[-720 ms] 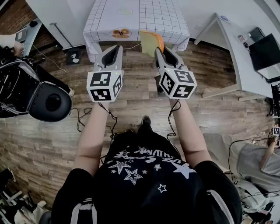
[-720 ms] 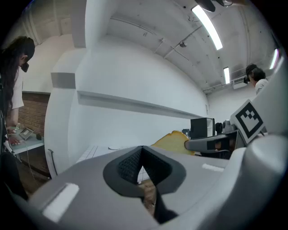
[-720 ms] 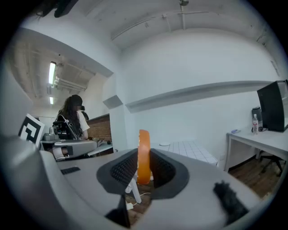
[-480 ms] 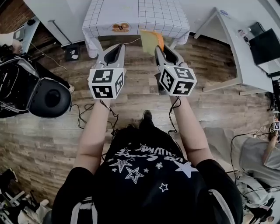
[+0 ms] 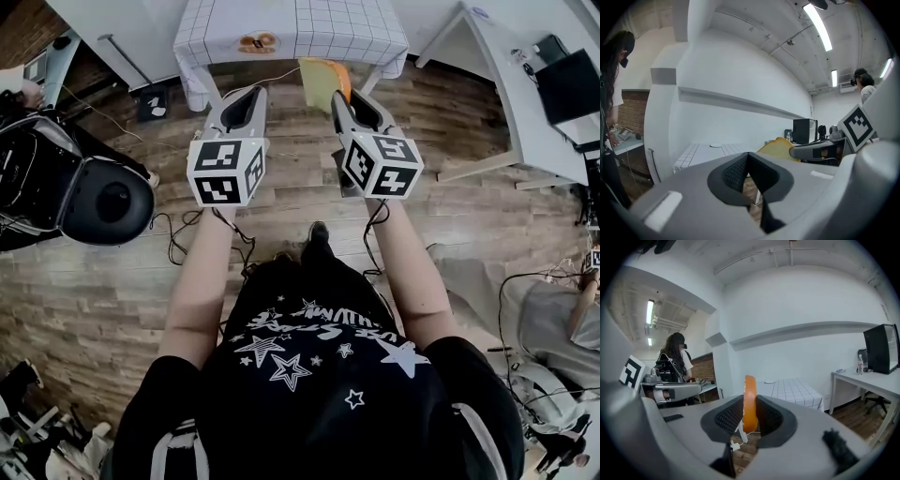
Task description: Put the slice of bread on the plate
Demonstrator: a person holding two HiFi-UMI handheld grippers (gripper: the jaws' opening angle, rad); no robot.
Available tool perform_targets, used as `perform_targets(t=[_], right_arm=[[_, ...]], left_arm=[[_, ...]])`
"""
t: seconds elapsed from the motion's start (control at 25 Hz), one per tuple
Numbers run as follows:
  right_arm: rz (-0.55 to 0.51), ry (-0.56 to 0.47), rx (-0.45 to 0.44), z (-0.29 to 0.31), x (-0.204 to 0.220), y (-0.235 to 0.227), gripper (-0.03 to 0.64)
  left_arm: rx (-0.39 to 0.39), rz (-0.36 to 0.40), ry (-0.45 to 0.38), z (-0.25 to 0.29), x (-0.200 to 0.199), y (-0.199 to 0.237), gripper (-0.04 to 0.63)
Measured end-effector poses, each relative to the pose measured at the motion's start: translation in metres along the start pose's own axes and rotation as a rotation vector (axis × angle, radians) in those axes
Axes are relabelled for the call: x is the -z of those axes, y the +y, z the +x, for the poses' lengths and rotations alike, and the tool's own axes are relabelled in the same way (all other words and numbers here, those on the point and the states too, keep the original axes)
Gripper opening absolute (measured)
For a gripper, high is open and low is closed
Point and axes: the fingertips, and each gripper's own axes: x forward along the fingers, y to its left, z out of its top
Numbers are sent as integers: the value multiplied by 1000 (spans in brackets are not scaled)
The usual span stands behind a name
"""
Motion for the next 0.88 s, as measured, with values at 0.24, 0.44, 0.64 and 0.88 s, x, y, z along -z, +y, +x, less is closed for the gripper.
perform_targets(t=[0.24, 0.44, 0.64, 0.88], right_arm=[[32, -10, 13, -4, 7, -2, 89], [57, -27, 42, -11, 5, -9, 89], [65, -18, 53, 0, 7, -21, 89], [64, -36, 46, 32, -2, -41, 89]], left_arm=[[36, 6, -25, -5, 1, -6, 8], [80, 34, -25, -8, 5, -7, 8], [82, 29, -47, 0, -2, -1, 8], [80, 29, -28, 28, -1, 8, 9]])
